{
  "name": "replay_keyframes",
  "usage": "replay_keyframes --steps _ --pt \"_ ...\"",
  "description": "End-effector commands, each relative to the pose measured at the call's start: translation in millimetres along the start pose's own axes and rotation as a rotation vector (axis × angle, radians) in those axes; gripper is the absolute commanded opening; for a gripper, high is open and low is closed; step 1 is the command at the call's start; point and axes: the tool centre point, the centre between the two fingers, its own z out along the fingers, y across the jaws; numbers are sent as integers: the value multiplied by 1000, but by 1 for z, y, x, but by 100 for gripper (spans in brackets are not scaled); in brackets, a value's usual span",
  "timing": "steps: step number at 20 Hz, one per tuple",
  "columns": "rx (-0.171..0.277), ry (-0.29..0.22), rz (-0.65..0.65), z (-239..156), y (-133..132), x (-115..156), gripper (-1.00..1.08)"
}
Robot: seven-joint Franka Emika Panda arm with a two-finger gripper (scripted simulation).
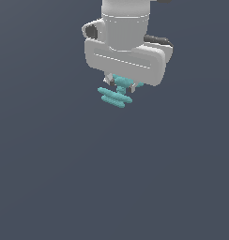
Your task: Pick up the object and move it to a goal position.
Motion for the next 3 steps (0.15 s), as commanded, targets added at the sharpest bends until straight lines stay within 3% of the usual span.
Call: replay_keyframes --steps 1,3 --pt "-1 -1 0 -5 0 -1 -100" --pt "-1 -1 0 -5 -1 -1 -100"
